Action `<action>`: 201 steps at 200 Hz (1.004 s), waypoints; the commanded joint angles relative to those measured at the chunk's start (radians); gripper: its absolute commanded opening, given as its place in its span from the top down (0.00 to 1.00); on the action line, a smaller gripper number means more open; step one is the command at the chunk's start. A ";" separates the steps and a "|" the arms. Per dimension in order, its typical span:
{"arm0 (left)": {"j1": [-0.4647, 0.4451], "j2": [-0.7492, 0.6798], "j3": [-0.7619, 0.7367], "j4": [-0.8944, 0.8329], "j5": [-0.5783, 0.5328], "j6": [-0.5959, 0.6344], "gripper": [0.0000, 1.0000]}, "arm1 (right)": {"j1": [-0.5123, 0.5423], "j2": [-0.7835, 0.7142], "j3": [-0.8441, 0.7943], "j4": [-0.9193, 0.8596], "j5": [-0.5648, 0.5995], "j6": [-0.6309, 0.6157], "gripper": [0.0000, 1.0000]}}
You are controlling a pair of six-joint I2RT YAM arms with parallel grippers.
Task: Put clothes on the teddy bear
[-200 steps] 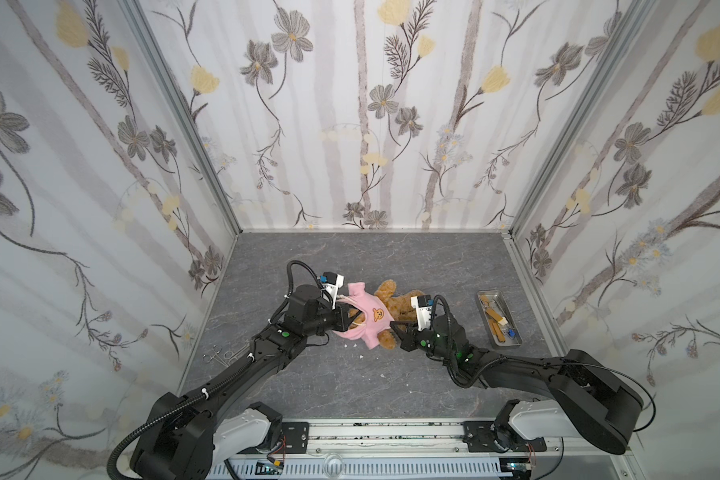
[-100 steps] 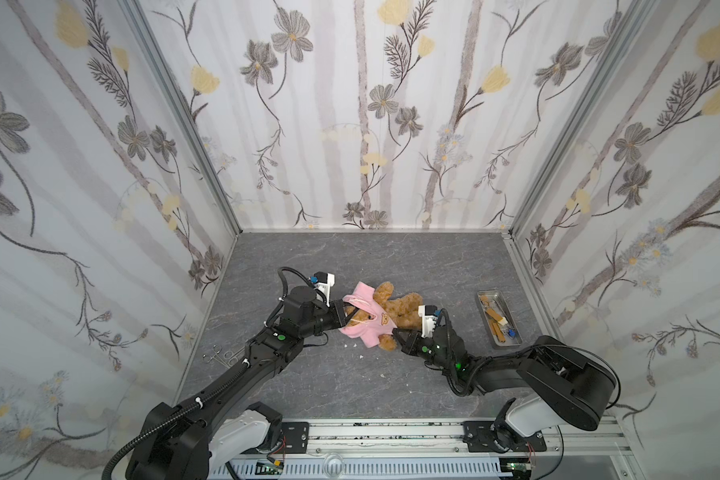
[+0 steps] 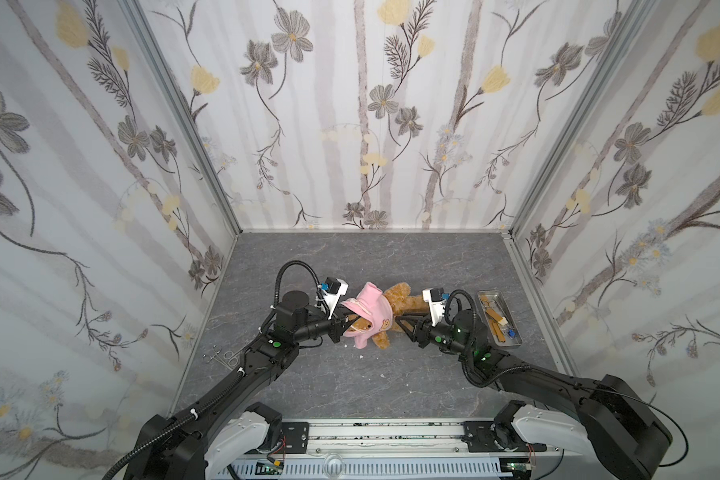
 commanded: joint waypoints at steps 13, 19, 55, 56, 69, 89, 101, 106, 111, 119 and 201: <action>-0.001 -0.019 -0.020 0.077 0.043 0.339 1.00 | -0.046 -0.026 0.057 -0.092 -0.199 0.001 0.56; -0.001 -0.017 -0.018 0.075 0.044 0.361 1.00 | -0.051 -0.023 0.064 -0.081 -0.218 0.023 0.56; -0.011 -0.003 -0.005 0.072 0.041 0.393 1.00 | -0.053 0.024 0.118 -0.090 -0.227 0.107 0.59; -0.011 -0.002 -0.005 0.072 0.040 0.393 1.00 | -0.053 0.025 0.119 -0.091 -0.226 0.107 0.59; -0.016 -0.004 -0.006 0.072 0.037 0.393 1.00 | -0.052 0.052 0.129 -0.091 -0.216 0.117 0.59; -0.025 -0.009 -0.013 0.069 0.031 0.396 1.00 | -0.053 0.089 0.134 -0.045 -0.213 0.141 0.59; -0.030 -0.011 -0.016 0.064 0.031 0.401 1.00 | -0.053 0.119 0.136 -0.006 -0.216 0.159 0.60; -0.031 -0.010 -0.017 0.063 0.031 0.405 1.00 | -0.053 0.131 0.136 0.015 -0.223 0.172 0.60; -0.034 -0.009 -0.017 0.062 0.030 0.406 1.00 | -0.053 0.141 0.135 0.039 -0.231 0.187 0.61; -0.036 -0.006 -0.017 0.058 0.030 0.408 1.00 | -0.052 0.155 0.132 0.083 -0.240 0.213 0.62; -0.070 0.011 0.007 -0.037 -0.008 0.488 1.00 | -0.056 0.186 0.129 0.100 -0.116 0.315 1.00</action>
